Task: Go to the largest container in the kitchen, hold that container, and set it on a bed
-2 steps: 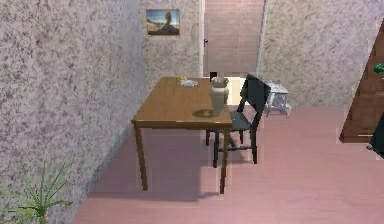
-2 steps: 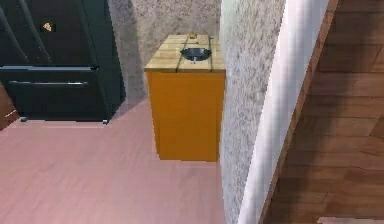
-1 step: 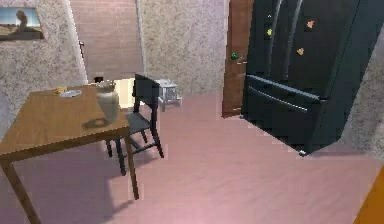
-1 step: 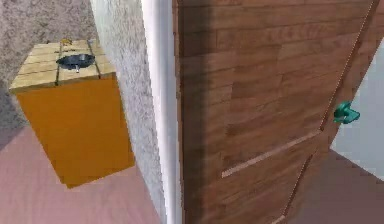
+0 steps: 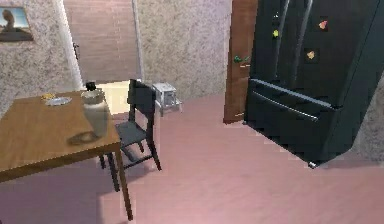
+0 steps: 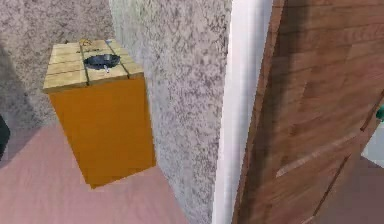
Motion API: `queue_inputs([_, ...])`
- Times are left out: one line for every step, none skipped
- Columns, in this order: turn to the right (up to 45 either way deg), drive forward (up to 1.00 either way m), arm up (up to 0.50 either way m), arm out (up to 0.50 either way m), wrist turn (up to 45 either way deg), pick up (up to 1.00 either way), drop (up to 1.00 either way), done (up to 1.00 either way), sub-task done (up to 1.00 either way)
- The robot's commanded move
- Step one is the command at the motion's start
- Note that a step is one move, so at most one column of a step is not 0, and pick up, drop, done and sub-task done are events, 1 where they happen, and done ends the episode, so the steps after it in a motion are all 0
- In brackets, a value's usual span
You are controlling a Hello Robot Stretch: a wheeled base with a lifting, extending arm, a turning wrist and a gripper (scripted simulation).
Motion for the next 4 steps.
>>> queue_inputs([0.0,1.0,0.0,0.0,0.0,0.0,0.0,0.0,0.0])
queue_inputs([6.0,0.0,0.0,0.0,0.0,0.0,0.0,0.0,0.0])
queue_inputs([0.0,0.7,0.0,0.0,0.0,0.0,0.0,0.0,0.0])
queue_inputs([-30.0,0.0,0.0,0.0,0.0,0.0,0.0,0.0,0.0])
